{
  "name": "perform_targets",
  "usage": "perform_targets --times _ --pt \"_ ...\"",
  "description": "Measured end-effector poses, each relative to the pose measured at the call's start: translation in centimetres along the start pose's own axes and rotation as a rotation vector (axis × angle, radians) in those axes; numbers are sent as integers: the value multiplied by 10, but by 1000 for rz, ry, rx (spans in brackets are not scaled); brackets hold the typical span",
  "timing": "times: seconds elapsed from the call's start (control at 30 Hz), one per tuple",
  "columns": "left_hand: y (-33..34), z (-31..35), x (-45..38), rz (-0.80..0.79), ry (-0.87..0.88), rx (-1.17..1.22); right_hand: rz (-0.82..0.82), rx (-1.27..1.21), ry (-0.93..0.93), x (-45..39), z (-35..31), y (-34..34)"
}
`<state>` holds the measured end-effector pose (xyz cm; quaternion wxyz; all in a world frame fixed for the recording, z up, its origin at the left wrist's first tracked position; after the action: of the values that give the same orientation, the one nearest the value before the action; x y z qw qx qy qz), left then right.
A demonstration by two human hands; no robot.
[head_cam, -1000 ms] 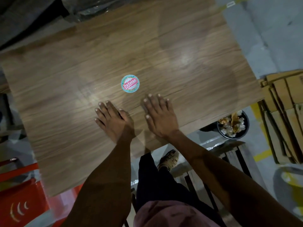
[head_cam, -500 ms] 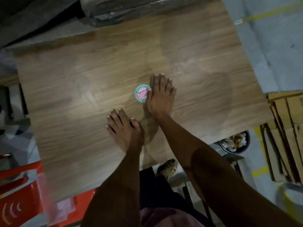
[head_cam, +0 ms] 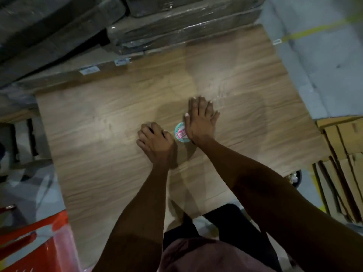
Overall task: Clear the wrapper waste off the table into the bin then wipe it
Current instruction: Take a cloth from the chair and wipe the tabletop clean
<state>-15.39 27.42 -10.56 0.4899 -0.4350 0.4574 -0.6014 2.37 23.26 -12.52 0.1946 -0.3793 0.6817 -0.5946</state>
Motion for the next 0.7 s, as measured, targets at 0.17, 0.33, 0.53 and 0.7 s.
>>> perform_targets --times 0.17,0.33,0.53,0.7 --pt "14 25 -12 50 -191 59 -72 111 -540 -20 -33 3" --pt "21 71 -44 123 -196 126 15 -5 -266 -97 -19 -16" --pt "35 113 -96 180 -280 182 -72 -40 -407 -152 -50 -20" --pt "32 120 -94 158 -316 92 -53 -59 -395 -200 -42 -31"
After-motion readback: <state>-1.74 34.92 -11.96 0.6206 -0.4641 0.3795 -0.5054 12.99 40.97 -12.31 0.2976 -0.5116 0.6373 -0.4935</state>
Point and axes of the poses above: each hand's wrist, its own x-axis away from the middle knuckle, its own y-axis out of the palm, z = x × y, the point moved 6 cm from there along -x, towards the middle knuckle, and after that the axes turned 1 degree about z, right-handed, at the moved point
